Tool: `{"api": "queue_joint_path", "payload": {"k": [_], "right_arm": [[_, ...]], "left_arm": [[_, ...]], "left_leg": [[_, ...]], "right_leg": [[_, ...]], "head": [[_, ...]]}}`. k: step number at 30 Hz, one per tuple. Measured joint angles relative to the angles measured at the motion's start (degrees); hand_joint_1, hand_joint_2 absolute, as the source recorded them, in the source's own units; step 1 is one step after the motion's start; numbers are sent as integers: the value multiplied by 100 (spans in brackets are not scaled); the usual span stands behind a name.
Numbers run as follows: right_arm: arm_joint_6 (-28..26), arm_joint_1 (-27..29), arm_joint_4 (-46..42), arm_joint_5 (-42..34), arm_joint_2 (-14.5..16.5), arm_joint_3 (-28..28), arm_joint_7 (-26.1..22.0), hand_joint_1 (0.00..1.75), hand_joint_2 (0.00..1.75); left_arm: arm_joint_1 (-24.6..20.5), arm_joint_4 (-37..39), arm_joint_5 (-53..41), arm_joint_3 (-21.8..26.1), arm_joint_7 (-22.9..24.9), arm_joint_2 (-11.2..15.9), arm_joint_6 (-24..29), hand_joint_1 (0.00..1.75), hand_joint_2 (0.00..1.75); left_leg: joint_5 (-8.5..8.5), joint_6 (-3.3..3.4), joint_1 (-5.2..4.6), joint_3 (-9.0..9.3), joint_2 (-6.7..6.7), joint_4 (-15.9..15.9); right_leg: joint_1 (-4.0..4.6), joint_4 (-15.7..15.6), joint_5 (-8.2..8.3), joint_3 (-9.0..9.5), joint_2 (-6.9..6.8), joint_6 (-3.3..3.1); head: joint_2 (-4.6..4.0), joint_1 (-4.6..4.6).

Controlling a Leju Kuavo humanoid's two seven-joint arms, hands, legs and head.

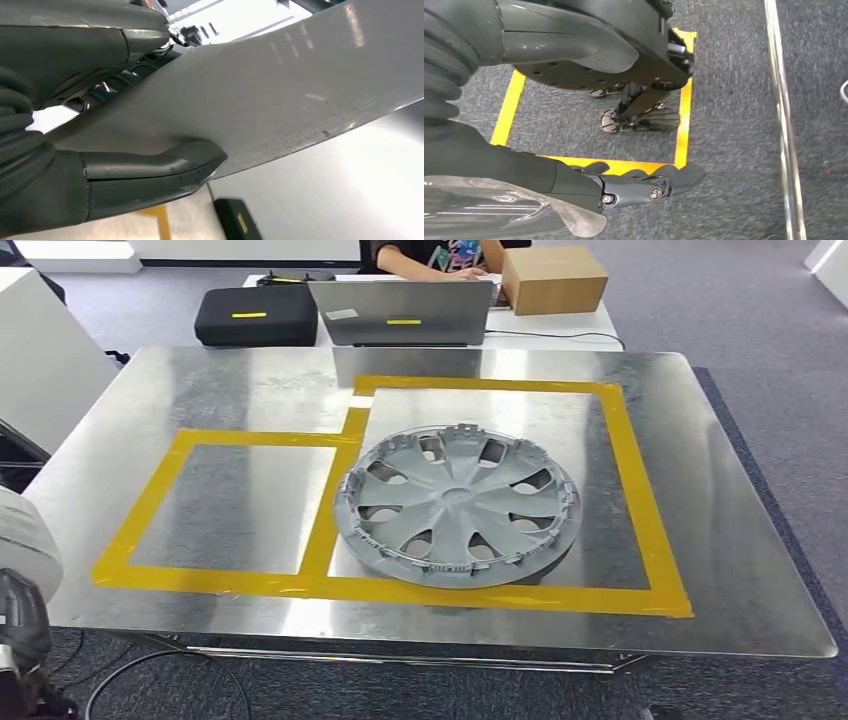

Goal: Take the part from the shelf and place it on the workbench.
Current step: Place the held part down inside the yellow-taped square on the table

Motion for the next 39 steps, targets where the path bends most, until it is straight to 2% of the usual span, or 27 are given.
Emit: {"api": "queue_joint_path", "payload": {"k": [2, 5, 6, 7, 8, 9, 10, 11, 13, 15, 17, 20, 26, 29, 37, 39], "right_arm": [[-20, -10, -12, -11, -5, 6, 1, 0, 175], [-5, -26, -15, -29, -8, 9, -16, 0, 175], [7, -26, -15, -29, -8, 10, -20, 0, 175], [26, -27, -15, -26, -8, 13, -25, 0, 175], [47, -32, -15, -23, -8, 15, -29, 0, 175], [71, -39, -15, -19, -8, 16, -33, 0, 175], [94, -45, -14, -11, -7, 18, -33, 0, 175], [112, -56, -13, -2, -7, 18, -29, 0, 175], [133, -88, -7, 15, -5, 19, -6, 0, 175], [150, -114, -2, 28, -5, 20, 17, 0, 175], [180, -127, 6, 64, -5, 21, 47, 0, 175], [254, -160, 32, 139, -5, 21, 97, 0, 175], [320, -196, 90, 221, 2, 20, 176, 0, 175], [434, -217, 138, 363, 16, 16, 256, 0, 175], [814, -267, 428, 894, 133, -140, 591, 0, 175], [869, -276, 483, 1037, 175, -222, 699, 0, 87]], "left_arm": [[-49, 12, -279, -51, 279, 73, -235, 175, 175], [-128, 47, -521, -74, 512, 213, -467, 175, 175], [-152, 64, -568, -76, 568, 256, -527, 175, 175], [-180, 82, -615, -78, 625, 298, -595, 175, 175], [-216, 100, -659, -79, 682, 344, -665, 175, 175], [-258, 117, -700, -80, 743, 396, -737, 175, 175], [-305, 138, -734, -79, 807, 453, -812, 175, 175], [-360, 168, -760, -73, 879, 517, -888, 175, 175], [-461, 241, -791, -51, 1030, 649, -1030, 175, 175], [-561, 311, -803, -36, 1130, 748, -1128, 175, 175], [-674, 392, -853, -32, 1270, 835, -1260, 175, 175], [-853, 630, -945, 1, 1529, 1016, -1536, 175, 175], [-1119, 1018, -1042, 98, 1703, 1249, -1762, 175, 175], [-1320, 1283, -1221, 89, 1894, 1416, -2086, 175, 175], [-2332, 2448, -1924, -263, 2316, 1802, -3097, 175, 175], [-2577, 2710, -2103, -451, 2439, 1847, -3314, 87, 175]], "left_leg": [[-151, -75, 27, -107, -68, 295], [-579, -171, 86, -644, -132, 1256], [-617, -183, 99, -797, -132, 1455], [-538, -184, 106, -869, -132, 1470], [-336, -175, 109, -838, -133, 1272], [-54, -158, 109, -738, -133, 925], [158, -138, 103, -634, -137, 591], [246, -109, 87, -566, -139, 307], [311, -64, 68, -550, -148, 85], [425, -72, 76, -564, -156, 34], [443, -94, 77, -561, -163, 26], [441, -67, 66, -561, -167, 26], [450, -21, 58, -568, -167, 27], [453, -14, 56, -567, -167, 28], [479, -2, 63, -573, -169, 27], [479, -1, 64, -574, -169, 27]], "right_leg": [[-33, -40, 5, 80, 73, -41], [-43, -54, -22, 116, 155, -68], [-43, -54, -37, 129, 175, -71], [-43, -54, -54, 150, 192, -70], [-43, -54, -72, 182, 206, -65], [-44, -56, -91, 214, 216, -57], [-44, -58, -105, 245, 224, -48], [-42, -60, -110, 249, 231, -28], [-28, -52, -123, 223, 235, 9], [-7, -48, -121, 205, 234, -50], [-2, -72, -106, 223, 231, -118], [-10, -125, -86, 245, 228, -64], [-21, -178, -54, 242, 229, 65], [-23, -180, -53, 213, 224, 88], [-17, -168, -35, 244, 218, 105], [-16, -166, -35, 243, 218, 105]], "head": [[0, -10], [0, -31], [0, -33], [0, -31], [0, -32], [0, -33], [0, -30], [0, -31], [0, -29], [0, -27], [0, -26], [0, -26], [0, -28], [0, -29], [0, -32], [0, -31]]}}
